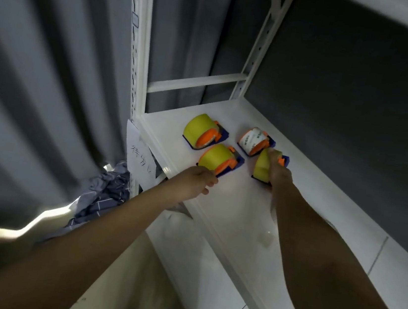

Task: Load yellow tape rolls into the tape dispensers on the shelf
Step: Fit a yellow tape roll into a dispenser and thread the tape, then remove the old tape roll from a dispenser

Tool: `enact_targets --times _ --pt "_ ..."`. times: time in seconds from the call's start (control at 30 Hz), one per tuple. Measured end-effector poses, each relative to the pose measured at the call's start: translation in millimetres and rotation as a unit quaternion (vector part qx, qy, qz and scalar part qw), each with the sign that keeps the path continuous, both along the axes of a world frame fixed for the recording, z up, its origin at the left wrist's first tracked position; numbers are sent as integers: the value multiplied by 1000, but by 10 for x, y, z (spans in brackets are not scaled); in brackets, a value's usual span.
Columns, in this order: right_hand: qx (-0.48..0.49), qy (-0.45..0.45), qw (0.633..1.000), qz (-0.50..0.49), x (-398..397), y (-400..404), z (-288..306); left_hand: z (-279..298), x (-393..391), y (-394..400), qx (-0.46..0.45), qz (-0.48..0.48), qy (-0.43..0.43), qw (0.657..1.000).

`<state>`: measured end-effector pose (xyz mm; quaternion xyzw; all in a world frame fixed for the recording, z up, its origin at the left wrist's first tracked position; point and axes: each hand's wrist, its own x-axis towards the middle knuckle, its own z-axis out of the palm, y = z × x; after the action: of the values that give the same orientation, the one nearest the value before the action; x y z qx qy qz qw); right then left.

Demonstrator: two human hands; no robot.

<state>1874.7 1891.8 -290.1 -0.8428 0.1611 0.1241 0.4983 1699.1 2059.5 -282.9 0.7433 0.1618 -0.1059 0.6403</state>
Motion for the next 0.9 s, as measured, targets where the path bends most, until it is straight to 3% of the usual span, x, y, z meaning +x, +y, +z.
enact_targets --times 0.1,0.3,0.43,0.57,0.67,0.9 --pt "-21 17 1000 2 -36 -102 83 31 1 -79 -1 -11 6 1000" --pt "-195 -54 979 23 -166 -209 177 77 17 -349 9 -29 -21 999" --pt "-308 -180 929 99 -394 -229 282 77 94 -494 67 -19 -87 994" --pt "-364 -298 862 189 -838 -388 378 125 182 -658 209 -17 -142 967" --pt "-364 -321 844 228 -1150 -620 442 189 209 -820 306 -60 -180 933" --pt "-299 -343 868 197 -1709 -1388 439 265 110 -1382 406 -99 -182 890"
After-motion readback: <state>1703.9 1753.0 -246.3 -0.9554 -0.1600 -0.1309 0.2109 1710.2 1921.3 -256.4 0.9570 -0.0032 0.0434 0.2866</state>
